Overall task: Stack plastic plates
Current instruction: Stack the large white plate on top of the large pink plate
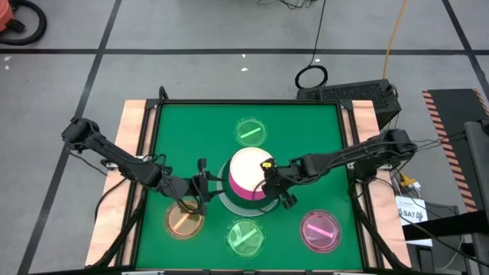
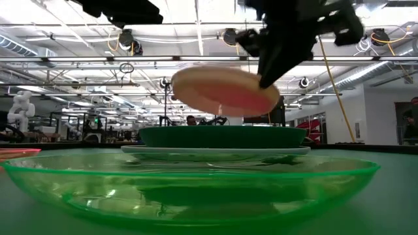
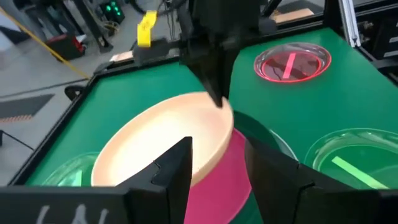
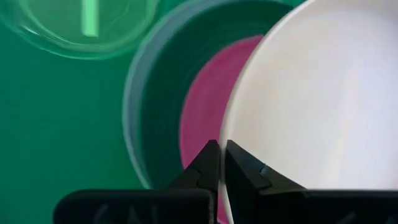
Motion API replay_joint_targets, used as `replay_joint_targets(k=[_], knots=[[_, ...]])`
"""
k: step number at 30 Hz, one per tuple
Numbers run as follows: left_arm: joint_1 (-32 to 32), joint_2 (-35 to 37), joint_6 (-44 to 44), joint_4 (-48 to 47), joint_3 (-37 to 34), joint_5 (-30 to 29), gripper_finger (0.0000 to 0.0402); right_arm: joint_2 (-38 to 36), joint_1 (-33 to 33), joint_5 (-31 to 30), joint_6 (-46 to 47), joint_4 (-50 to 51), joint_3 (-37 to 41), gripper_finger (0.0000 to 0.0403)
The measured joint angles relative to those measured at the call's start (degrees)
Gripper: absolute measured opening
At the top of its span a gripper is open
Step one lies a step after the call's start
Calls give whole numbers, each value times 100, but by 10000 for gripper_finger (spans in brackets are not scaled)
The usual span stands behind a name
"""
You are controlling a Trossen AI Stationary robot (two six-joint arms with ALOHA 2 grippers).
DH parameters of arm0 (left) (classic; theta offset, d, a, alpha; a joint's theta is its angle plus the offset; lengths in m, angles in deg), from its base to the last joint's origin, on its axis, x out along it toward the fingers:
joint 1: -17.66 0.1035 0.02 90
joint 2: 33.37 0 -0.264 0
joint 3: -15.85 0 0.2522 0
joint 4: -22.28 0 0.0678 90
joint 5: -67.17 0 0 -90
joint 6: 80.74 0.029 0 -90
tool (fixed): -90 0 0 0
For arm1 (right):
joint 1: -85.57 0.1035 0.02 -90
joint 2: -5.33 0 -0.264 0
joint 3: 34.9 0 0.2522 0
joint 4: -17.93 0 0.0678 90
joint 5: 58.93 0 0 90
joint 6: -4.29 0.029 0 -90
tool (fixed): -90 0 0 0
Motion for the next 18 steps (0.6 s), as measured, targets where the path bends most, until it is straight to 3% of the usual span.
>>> replay_joint_targets(k=[18], knots=[[4, 0, -264, -374, 13, 0, 154, 818, -98, 106, 577, -174, 0, 10]])
